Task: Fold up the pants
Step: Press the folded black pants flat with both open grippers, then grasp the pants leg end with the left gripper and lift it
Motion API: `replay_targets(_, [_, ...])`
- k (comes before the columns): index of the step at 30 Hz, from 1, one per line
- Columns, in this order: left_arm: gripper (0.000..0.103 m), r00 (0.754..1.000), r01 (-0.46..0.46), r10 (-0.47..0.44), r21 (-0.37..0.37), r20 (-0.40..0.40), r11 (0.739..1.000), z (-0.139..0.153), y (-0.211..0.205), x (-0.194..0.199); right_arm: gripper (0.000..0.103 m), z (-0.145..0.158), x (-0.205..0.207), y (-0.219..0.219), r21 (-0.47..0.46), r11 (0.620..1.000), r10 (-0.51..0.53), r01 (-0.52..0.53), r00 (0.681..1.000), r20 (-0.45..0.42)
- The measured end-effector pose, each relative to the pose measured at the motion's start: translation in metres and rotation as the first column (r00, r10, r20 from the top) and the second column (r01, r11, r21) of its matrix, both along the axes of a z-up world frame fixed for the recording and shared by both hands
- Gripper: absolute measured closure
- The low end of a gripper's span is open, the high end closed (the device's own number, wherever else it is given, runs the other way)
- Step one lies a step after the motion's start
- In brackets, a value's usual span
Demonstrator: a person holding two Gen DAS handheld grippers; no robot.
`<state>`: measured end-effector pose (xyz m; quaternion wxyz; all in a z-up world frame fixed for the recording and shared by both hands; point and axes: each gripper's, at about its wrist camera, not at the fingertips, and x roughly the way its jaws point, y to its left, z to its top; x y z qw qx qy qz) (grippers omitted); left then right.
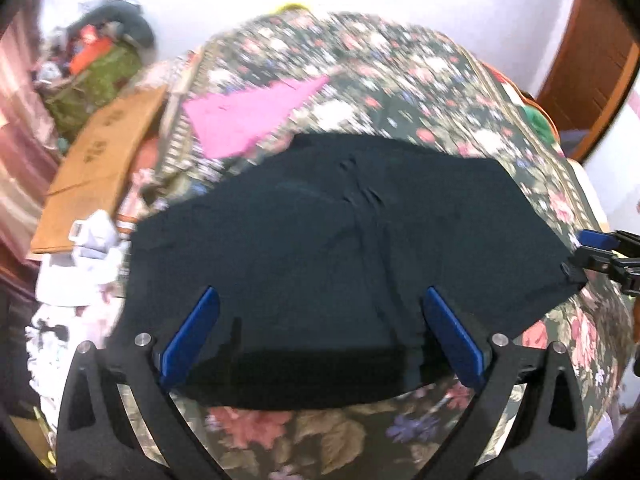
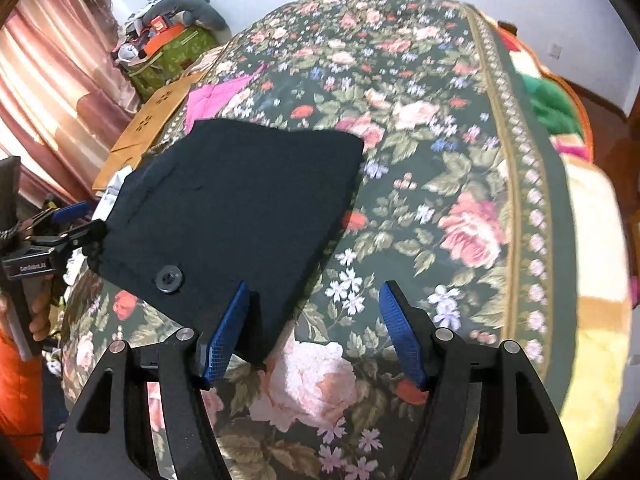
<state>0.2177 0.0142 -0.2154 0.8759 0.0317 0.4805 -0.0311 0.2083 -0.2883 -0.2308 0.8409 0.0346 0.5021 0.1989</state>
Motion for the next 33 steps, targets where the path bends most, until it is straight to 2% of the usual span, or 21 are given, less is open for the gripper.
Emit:
replay_targets(2, [0.000, 0.999, -0.035, 0.035, -0.003, 0.038, 0.999, 0.009, 0.011, -0.006, 0.039, 0.014, 0.001, 0.006, 0.008, 1.000, 0.000, 0.000, 0.999, 0.035])
replay_targets(8, [0.000, 0.977, -0.151, 0.163, -0.091, 0.139, 0.984, 0.039, 0.060, -0.027, 0.039, 0.045, 0.004, 0.035, 0.006, 0.999, 0.044, -0.045, 0.990, 0.137])
replay_targets(13, [0.000, 0.952, -0.246, 0.276, -0.204, 0.135, 0.948, 0.043, 0.107, -0.042, 0.039, 0.052, 0.009, 0.075, -0.011, 0.996, 0.090, -0.089, 0.980, 0.175])
replay_targets(15, [0.000, 0.940, -0.288, 0.319, -0.218, 0.123, 0.932, 0.038, 0.124, -0.046, 0.039, 0.048, 0.011, 0.088, -0.016, 0.994, 0.110, -0.109, 0.980, 0.169])
replay_targets(19, [0.000, 0.934, -0.344, 0.356, -0.185, 0.038, 0.921, 0.015, 0.152, -0.051, 0.039, 0.033, 0.018, 0.116, -0.044, 0.987, 0.158, -0.154, 0.977, 0.140])
replay_targets(22, [0.000, 0.925, -0.378, 0.376, -0.227, -0.054, 0.898, -0.007, 0.171, -0.054, 0.039, 0.020, 0.021, 0.133, -0.077, 0.980, 0.190, -0.182, 0.975, 0.116])
replay_targets(24, [0.000, 0.915, -0.403, 0.385, -0.282, -0.119, 0.871, -0.023, 0.181, -0.054, 0.039, 0.014, 0.022, 0.142, -0.103, 0.976, 0.204, -0.193, 0.974, 0.102])
replay_targets(25, [0.000, 0.907, -0.421, 0.389, -0.324, -0.161, 0.847, -0.033, 0.188, -0.055, 0.039, 0.011, 0.022, 0.145, -0.116, 0.973, 0.210, -0.199, 0.973, 0.094])
replay_targets(28, [0.000, 0.882, -0.468, 0.397, -0.386, -0.253, 0.795, -0.056, 0.199, -0.055, 0.039, -0.001, 0.023, 0.154, -0.174, 0.959, 0.238, -0.223, 0.969, 0.069])
replay_targets(31, [0.000, 0.874, -0.480, 0.377, -0.430, -0.305, 0.765, -0.073, 0.200, -0.055, 0.039, -0.009, 0.020, 0.157, -0.205, 0.948, 0.260, -0.242, 0.963, 0.066])
replay_targets(33, [0.000, 0.874, -0.479, 0.360, -0.450, -0.327, 0.754, -0.082, 0.200, -0.053, 0.039, -0.010, 0.018, 0.156, -0.205, 0.948, 0.263, -0.245, 0.963, 0.065])
